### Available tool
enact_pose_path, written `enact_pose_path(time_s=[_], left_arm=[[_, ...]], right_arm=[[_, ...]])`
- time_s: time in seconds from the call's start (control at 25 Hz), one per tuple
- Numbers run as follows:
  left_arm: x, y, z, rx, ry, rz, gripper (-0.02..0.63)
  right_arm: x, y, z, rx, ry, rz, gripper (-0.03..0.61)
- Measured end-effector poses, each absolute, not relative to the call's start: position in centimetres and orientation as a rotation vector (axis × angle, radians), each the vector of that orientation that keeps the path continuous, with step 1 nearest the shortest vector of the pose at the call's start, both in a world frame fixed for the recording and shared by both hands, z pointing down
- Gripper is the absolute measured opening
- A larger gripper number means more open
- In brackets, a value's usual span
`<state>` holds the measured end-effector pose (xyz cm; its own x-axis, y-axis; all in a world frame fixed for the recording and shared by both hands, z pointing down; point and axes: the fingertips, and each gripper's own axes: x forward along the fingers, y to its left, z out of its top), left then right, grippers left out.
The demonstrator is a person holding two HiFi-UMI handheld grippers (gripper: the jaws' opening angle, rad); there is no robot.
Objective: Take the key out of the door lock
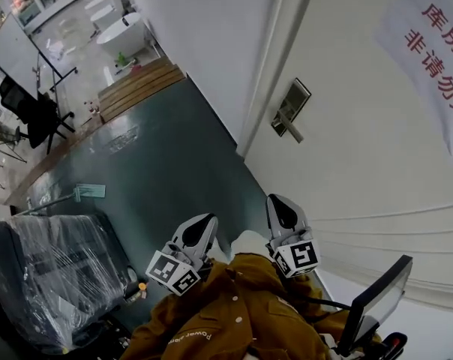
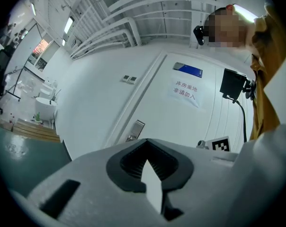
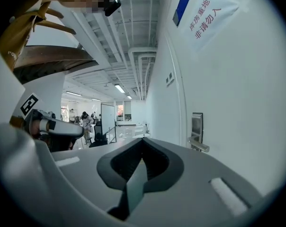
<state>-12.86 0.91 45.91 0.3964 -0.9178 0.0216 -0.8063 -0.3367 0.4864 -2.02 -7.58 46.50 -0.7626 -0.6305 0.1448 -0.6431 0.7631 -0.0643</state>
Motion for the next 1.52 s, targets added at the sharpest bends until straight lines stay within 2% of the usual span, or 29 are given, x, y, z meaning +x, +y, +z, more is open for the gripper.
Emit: enact_pose_path(time_s=[0.48,0.52,0.56,0.6,0.96,1.2,1.28,1.32,1.52], left_arm=[[-13.0,-16.6,45.4,2.280,-1.392,-0.331,-0.003],[-12.5,-17.8,45.4,2.282,-1.381,-0.334,-0.003],[-12.0,-18.9,45.4,2.282,-1.370,-0.339,-0.003],[-11.6,-19.9,45.5,2.283,-1.359,-0.344,-0.003],[-9.8,-24.5,46.3,2.282,-1.279,-0.357,-0.003],[-10.1,-26.4,45.6,2.325,-1.193,-0.346,-0.003],[-10.3,-26.9,45.9,2.328,-1.160,-0.349,-0.003],[-10.4,-27.1,46.1,2.327,-1.142,-0.351,-0.003],[-10.3,-27.6,47.4,2.316,-1.060,-0.333,-0.003]], right_arm=[[0.1,-25.0,46.7,1.177,-2.643,-0.104,0.006],[0.2,-25.8,46.6,1.147,-2.637,-0.176,0.042],[0.1,-26.5,46.3,1.110,-2.627,-0.264,0.110],[0.1,-27.1,46.1,1.076,-2.608,-0.333,0.136],[1.8,-31.2,52.0,1.002,-2.351,-0.228,0.218],[2.4,-33.2,55.8,0.966,-2.217,-0.147,0.223],[2.7,-33.6,56.3,0.974,-2.202,-0.123,0.183],[2.8,-33.6,56.5,0.973,-2.201,-0.116,0.138],[2.8,-33.4,56.6,0.969,-2.195,-0.134,0.124]])
